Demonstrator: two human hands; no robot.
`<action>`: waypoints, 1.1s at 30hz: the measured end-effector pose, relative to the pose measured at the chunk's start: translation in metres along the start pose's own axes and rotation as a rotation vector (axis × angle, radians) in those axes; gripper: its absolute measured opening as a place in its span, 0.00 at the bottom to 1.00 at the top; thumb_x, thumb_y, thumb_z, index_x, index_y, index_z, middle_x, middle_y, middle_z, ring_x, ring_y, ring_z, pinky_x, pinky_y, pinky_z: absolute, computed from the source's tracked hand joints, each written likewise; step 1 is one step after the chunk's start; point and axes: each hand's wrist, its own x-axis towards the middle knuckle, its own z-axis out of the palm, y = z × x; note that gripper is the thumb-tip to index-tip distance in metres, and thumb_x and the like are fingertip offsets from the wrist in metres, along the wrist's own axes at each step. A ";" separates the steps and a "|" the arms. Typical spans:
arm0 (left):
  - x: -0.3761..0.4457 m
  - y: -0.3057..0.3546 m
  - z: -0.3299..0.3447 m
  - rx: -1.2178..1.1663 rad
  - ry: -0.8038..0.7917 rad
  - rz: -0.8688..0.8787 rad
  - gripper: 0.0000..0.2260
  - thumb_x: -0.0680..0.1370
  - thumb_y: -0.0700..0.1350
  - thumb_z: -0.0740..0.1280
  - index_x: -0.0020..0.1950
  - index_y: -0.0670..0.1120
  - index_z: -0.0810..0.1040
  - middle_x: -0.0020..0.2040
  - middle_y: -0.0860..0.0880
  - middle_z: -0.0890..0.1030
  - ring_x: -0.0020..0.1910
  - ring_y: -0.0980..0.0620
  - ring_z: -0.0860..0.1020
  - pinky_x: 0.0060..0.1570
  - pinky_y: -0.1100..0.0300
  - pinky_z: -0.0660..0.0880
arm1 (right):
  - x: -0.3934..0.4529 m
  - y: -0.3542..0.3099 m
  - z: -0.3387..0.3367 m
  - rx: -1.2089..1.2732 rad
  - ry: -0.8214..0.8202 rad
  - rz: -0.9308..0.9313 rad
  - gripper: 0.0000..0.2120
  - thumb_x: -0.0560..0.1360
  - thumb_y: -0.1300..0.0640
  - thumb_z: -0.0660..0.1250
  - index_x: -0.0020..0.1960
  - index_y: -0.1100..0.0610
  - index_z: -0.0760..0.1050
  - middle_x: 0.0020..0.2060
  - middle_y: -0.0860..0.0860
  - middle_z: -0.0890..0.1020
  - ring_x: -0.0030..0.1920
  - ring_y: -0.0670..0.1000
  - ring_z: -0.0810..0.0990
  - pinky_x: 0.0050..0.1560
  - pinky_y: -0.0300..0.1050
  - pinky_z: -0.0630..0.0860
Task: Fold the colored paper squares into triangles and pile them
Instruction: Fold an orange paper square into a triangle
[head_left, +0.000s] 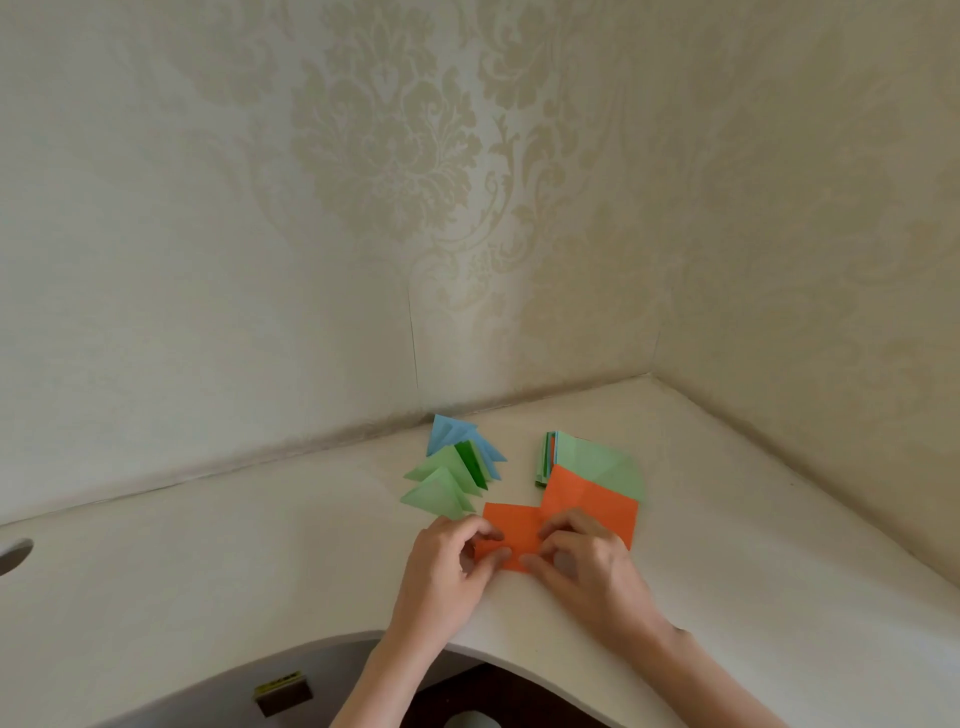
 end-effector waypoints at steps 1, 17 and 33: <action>0.000 0.000 0.000 0.001 0.007 -0.010 0.06 0.70 0.48 0.76 0.43 0.54 0.81 0.37 0.57 0.79 0.37 0.53 0.76 0.37 0.65 0.72 | -0.001 0.001 0.000 -0.011 0.017 0.022 0.16 0.70 0.39 0.67 0.36 0.51 0.79 0.45 0.40 0.76 0.47 0.39 0.76 0.47 0.36 0.73; 0.005 0.000 -0.003 -0.071 -0.026 -0.200 0.09 0.69 0.41 0.77 0.44 0.52 0.80 0.36 0.55 0.79 0.39 0.60 0.76 0.38 0.72 0.70 | 0.003 -0.003 -0.005 0.014 -0.064 0.176 0.09 0.66 0.52 0.78 0.37 0.52 0.78 0.47 0.43 0.76 0.51 0.40 0.74 0.52 0.23 0.64; -0.013 0.010 0.006 0.236 -0.026 0.106 0.03 0.76 0.44 0.69 0.50 0.50 0.78 0.45 0.57 0.78 0.46 0.58 0.74 0.45 0.68 0.71 | -0.004 -0.006 -0.003 -0.210 -0.078 0.007 0.16 0.74 0.41 0.61 0.50 0.48 0.83 0.48 0.40 0.80 0.50 0.46 0.75 0.52 0.41 0.73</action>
